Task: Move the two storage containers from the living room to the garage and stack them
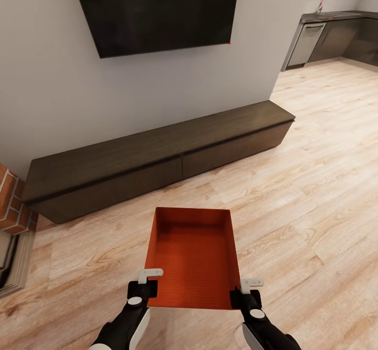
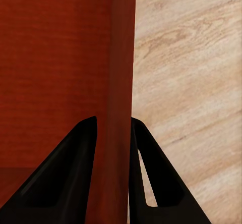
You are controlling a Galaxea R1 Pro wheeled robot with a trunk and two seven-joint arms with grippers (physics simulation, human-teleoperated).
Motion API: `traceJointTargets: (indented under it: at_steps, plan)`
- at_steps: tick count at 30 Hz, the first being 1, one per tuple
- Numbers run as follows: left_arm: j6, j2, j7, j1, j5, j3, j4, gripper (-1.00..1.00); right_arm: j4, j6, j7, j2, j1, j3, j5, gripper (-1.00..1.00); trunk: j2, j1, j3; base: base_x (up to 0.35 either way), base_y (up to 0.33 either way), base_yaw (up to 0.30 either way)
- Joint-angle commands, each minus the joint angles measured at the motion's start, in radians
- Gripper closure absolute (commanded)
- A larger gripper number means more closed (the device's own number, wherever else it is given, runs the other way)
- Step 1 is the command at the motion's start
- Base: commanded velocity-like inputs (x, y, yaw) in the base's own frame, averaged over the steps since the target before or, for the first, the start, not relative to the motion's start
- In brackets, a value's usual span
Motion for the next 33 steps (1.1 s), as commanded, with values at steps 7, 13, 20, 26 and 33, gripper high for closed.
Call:
traceJointTargets:
  at_steps: [7, 13, 20, 26, 33]
  plan:
    - [-0.001, 0.002, 0.013, -0.001, -0.009, 0.029, 0.001, 1.00, -0.003, 0.001, 0.007, -0.031, 0.000, 0.010, 0.000, 1.00, 0.000, 0.000, -0.001, 0.000, 0.000, 0.000]
    - [-0.001, 0.002, 0.014, -0.001, -0.008, 0.029, 0.003, 1.00, -0.003, 0.001, 0.008, -0.031, 0.000, 0.010, 0.000, 1.00, 0.000, 0.000, -0.001, 0.000, 0.000, 0.000]
    - [-0.002, 0.002, 0.014, -0.001, -0.008, 0.029, 0.004, 1.00, -0.003, 0.001, 0.009, -0.030, 0.000, 0.011, 0.000, 1.00, 0.000, 0.000, -0.001, 0.000, 0.000, 0.000]
    - [-0.003, 0.002, 0.014, -0.001, -0.008, 0.029, 0.004, 1.00, -0.003, 0.001, 0.007, -0.030, 0.000, 0.011, 0.000, 1.00, 0.000, 0.000, -0.001, 0.000, 0.000, 0.000]
    - [-0.003, 0.002, 0.013, -0.001, -0.008, 0.029, 0.004, 1.00, -0.003, 0.001, 0.002, -0.031, 0.000, 0.010, 0.000, 1.00, 0.000, 0.000, -0.001, 0.000, 0.000, 0.000]
